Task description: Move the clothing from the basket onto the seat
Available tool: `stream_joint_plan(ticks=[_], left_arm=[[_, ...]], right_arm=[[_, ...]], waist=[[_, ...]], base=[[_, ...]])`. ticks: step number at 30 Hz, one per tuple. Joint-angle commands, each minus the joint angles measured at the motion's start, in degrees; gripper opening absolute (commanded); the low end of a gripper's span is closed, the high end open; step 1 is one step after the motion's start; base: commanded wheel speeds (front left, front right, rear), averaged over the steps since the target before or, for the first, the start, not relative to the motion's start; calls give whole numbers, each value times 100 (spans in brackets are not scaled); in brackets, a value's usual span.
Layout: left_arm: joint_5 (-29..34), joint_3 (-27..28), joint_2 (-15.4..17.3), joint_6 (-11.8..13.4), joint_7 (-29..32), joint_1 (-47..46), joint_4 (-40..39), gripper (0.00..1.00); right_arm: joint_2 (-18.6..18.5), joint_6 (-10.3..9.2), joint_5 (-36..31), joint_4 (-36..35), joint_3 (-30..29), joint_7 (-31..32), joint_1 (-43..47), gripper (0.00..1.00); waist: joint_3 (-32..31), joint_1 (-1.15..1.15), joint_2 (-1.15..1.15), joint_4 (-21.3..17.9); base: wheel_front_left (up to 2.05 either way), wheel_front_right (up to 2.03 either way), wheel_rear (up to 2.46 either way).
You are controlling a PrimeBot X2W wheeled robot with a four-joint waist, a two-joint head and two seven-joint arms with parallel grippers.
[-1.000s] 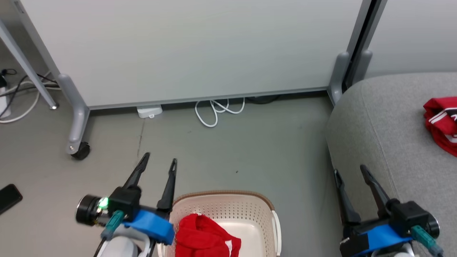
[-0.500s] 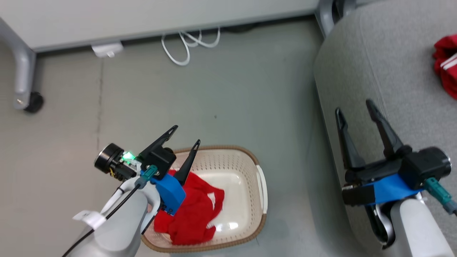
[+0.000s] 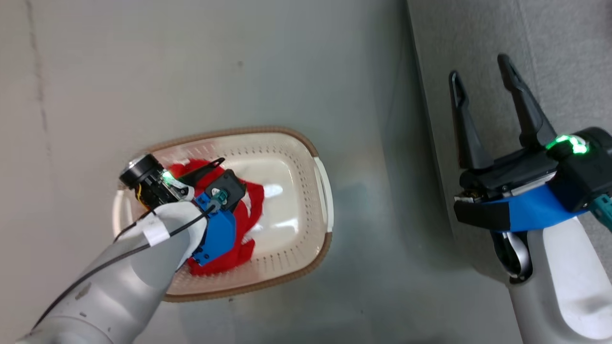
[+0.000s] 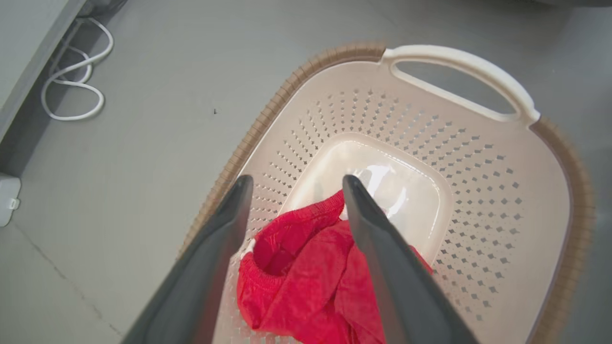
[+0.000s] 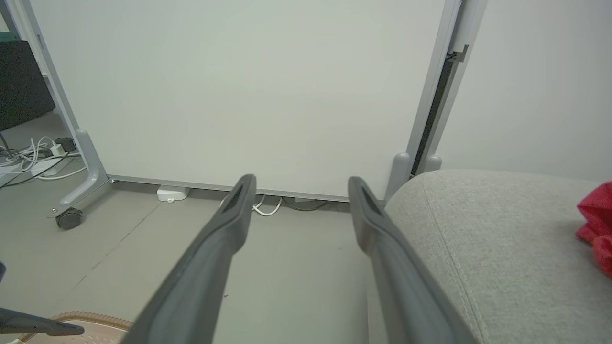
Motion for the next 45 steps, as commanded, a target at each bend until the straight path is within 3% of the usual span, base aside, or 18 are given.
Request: stream_joint_plan(ticks=[1, 7, 20, 25, 35, 36, 37, 38, 45], left_arm=[[-153, -296, 61, -7, 177, -226, 141, 100], [-545, -1059, 218, -7, 848, -568, 326, 100], [-754, -1172, 699, -7, 2349, -747, -84, 100], [-648, -1171, 834, -7, 2466, -976, -37, 100], [-469, -1175, 719, -7, 2488, -1101, 380, 100], [-464, -1176, 698, -7, 2487, -1121, 427, 89], [-469, -1176, 679, -7, 2445, -1146, 459, 35], [-542, -1179, 651, -7, 2396, -1150, 476, 0], [-509, -1177, 440, -9, 1997, -1161, 482, 0]], right_arm=[[31, 3, -3, -88, 17, -4, -196, 100], [77, 3, 1, -284, 17, -4, -398, 100], [187, 3, -50, -782, 30, -4, -537, 100], [212, 3, -66, -984, 6, -5, -534, 100], [258, 3, -130, -1216, 15, -5, -466, 100], [262, 2, -132, -1236, 11, -5, -466, 100], [264, 2, -134, -1244, 5, -5, -476, 100], [269, 3, -130, -1251, 4, -5, -495, 100], [251, 2, -165, -1191, -68, -5, -516, 100]], waist=[[652, -2, 0, -309], [1215, -2, 0, -500], [2188, -2, 0, -769], [2499, -2, 0, -827], [2753, -2, 0, -898], [2763, -2, 0, -893], [2771, -2, 0, -884], [2774, -2, 0, -875], [2571, -2, 0, -742]], base=[[0, 0, 0], [0, 0, 0], [0, 0, 0], [0, 0, 0], [0, 0, 0], [0, 0, 0], [0, 0, 0], [0, 0, 0], [0, 0, 0]])
